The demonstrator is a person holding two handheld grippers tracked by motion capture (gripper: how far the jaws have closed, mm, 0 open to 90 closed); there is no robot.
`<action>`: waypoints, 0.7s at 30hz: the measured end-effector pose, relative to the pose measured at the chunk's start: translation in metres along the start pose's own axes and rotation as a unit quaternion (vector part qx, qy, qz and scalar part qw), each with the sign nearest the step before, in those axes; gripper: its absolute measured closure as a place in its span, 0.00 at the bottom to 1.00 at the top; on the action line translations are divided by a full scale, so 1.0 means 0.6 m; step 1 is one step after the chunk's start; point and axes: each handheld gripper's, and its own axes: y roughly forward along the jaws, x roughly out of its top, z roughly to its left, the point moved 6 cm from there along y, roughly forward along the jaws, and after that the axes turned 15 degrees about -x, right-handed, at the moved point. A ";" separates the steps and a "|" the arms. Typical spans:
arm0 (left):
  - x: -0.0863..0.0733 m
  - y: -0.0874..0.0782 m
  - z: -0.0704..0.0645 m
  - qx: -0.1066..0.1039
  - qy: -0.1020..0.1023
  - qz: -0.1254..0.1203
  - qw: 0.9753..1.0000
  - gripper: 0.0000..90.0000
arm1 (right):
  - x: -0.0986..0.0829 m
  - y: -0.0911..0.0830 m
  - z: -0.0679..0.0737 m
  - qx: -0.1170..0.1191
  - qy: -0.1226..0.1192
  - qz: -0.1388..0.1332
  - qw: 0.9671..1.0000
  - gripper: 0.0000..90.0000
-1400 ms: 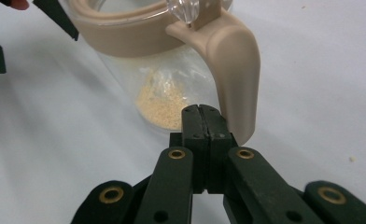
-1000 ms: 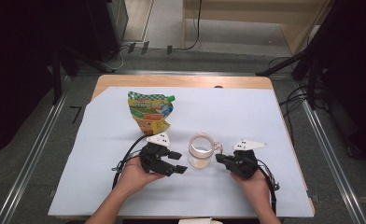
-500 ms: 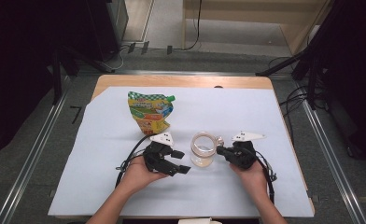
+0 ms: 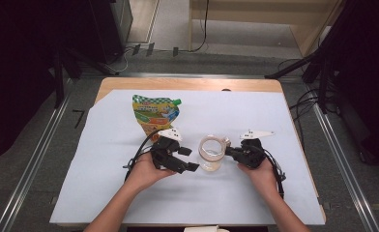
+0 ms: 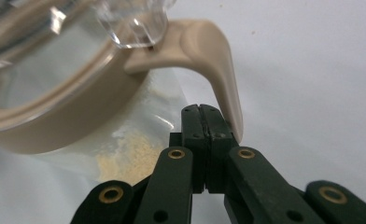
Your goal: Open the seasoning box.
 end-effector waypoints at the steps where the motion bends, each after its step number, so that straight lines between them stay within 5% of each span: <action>1: 0.004 0.001 0.000 -0.002 0.000 0.001 1.000 0.34 | 0.001 -0.005 -0.002 0.006 0.002 -0.002 1.000 1.00; 4: 0.015 -0.001 0.002 0.004 0.008 0.009 1.000 0.32 | 0.003 -0.016 -0.006 0.016 0.009 0.004 1.000 1.00; 9: 0.037 -0.012 0.009 0.003 0.010 -0.002 1.000 0.29 | 0.011 -0.031 -0.010 0.002 -0.032 0.007 0.999 1.00; 15: 0.050 -0.007 0.014 0.003 0.014 0.007 1.000 0.28 | 0.012 -0.044 -0.024 0.001 -0.019 0.006 1.000 1.00; 19: 0.053 0.003 0.018 0.004 0.013 0.012 1.000 0.28 | 0.017 -0.046 -0.039 -0.022 -0.021 -0.002 1.000 1.00; 21: 0.052 0.008 0.023 0.015 0.013 0.013 1.000 0.19 | 0.020 -0.039 -0.045 -0.023 -0.013 -0.003 1.000 1.00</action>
